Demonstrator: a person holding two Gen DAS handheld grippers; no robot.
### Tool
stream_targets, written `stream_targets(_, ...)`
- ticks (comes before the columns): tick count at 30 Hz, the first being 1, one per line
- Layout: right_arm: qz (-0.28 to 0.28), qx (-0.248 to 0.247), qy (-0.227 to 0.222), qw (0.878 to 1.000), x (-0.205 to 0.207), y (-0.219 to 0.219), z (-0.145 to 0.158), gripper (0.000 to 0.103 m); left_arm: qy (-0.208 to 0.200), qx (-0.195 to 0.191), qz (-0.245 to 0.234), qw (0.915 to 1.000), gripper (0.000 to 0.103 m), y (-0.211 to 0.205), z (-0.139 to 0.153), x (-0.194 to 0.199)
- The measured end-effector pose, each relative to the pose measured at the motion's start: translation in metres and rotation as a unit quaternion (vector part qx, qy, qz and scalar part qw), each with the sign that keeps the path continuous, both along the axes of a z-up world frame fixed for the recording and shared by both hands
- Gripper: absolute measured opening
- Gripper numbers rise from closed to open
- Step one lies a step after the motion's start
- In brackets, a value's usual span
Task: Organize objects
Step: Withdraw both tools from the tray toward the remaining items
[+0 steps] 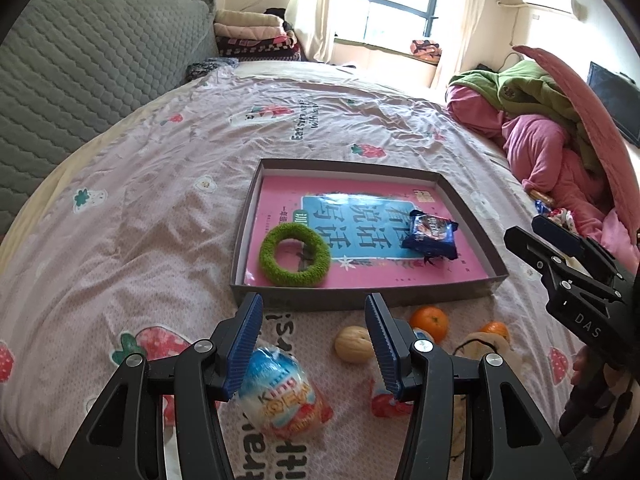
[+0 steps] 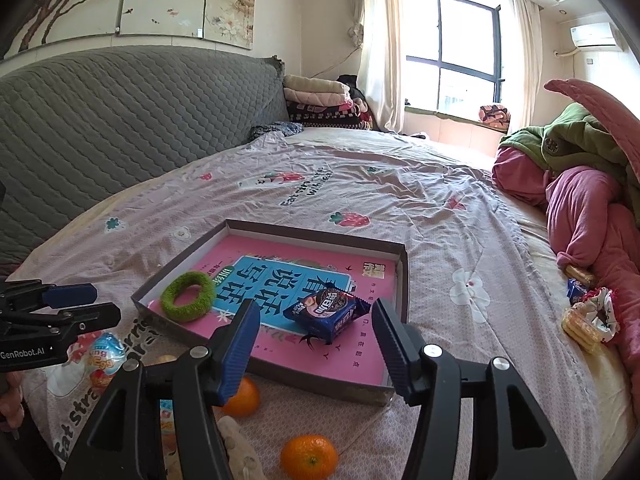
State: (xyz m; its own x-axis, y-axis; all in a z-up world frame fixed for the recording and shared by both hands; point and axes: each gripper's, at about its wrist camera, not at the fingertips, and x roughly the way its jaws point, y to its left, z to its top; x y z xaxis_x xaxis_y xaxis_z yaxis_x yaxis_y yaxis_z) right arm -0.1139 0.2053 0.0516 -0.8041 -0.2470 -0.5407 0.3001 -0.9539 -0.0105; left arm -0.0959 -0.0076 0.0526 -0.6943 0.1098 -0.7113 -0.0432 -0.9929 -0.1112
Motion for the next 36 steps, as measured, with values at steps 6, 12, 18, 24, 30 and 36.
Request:
stream_targets(6, 0.002, -0.009, 0.011, 1.0, 0.014, 0.002, 0.007, 0.058, 0.003, -0.004, -0.009, 0.9999, 0.055, 0.011, 0.006, 0.012)
stream_targets(12, 0.008, -0.013, 0.018, 1.0, 0.027, 0.003, 0.012, 0.058, 0.0, -0.007, -0.018, 0.9998, 0.055, 0.02, 0.009, 0.019)
stream_targets(18, 0.009, -0.019, 0.02, 1.0, 0.04, 0.007, 0.012, 0.058, -0.002, -0.016, -0.021, 0.9996, 0.055, 0.028, 0.009, 0.026)
stream_targets(24, 0.007, -0.024, 0.017, 1.0, 0.053, 0.011, 0.007, 0.058, -0.003, -0.024, -0.024, 0.9994, 0.055, 0.034, 0.01, 0.032)
stream_targets(30, 0.01, -0.016, 0.017, 1.0, 0.07, 0.008, 0.001, 0.058, -0.005, -0.027, -0.025, 0.9993, 0.055, 0.035, 0.012, 0.037)
stream_targets(36, 0.01, -0.02, 0.014, 1.0, 0.085, 0.009, -0.004, 0.058, -0.011, -0.027, -0.026, 0.9992, 0.055, 0.037, 0.009, 0.041)
